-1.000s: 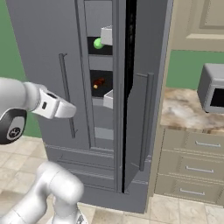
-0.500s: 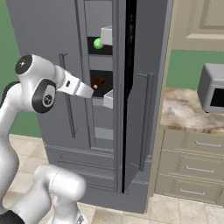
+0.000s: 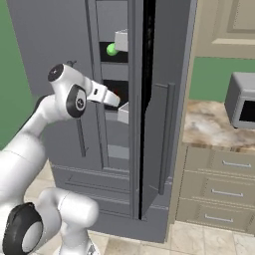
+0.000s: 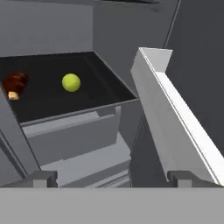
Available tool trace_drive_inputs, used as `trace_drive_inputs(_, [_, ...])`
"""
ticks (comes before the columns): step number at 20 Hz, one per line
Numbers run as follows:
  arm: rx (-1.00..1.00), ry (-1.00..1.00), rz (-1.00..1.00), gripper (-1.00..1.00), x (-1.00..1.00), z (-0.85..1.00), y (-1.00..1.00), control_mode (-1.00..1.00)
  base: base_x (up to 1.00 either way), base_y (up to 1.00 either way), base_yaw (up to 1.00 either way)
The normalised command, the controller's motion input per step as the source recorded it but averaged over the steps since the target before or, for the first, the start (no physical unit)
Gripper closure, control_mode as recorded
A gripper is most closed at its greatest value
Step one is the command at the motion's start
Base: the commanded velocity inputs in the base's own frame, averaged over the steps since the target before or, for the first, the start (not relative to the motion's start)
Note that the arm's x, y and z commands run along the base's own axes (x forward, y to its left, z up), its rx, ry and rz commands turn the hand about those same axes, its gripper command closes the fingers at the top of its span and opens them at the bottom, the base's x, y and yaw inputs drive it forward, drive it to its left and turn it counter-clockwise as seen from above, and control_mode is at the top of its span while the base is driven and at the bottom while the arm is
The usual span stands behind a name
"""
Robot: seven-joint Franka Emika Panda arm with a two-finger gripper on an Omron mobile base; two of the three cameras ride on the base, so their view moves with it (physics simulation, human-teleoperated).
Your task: Open the fridge, remove the pear, corn, and steak, and place them on any counter.
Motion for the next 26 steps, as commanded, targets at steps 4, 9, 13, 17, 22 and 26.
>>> trace_drive_inputs(4, [0.0,0.17,0.0,-1.0,0.62,-0.44,-0.38,-1.0,0.0,0.0,0.0])
trace_drive_inputs(9, [-0.1,0.01,0.0,-1.0,0.09,-0.3,-0.56,-1.0,0.0,0.0,0.0])
trace_drive_inputs(13, [-0.1,0.0,-0.02,-1.0,-0.18,-0.41,-0.95,-1.0,0.0,0.0,0.0])
trace_drive_inputs(17, [-0.05,-0.01,-0.01,-1.0,-0.67,-0.32,-1.0,-1.0,0.0,0.0,0.0])
trace_drive_inputs(22, [-0.04,-0.09,0.0,-1.0,-0.74,-0.08,-0.81,-1.0,0.0,0.0,0.0])
trace_drive_inputs(26, [0.0,-0.04,0.03,-1.0,-0.23,0.61,0.86,-1.0,0.0,0.0,0.0])
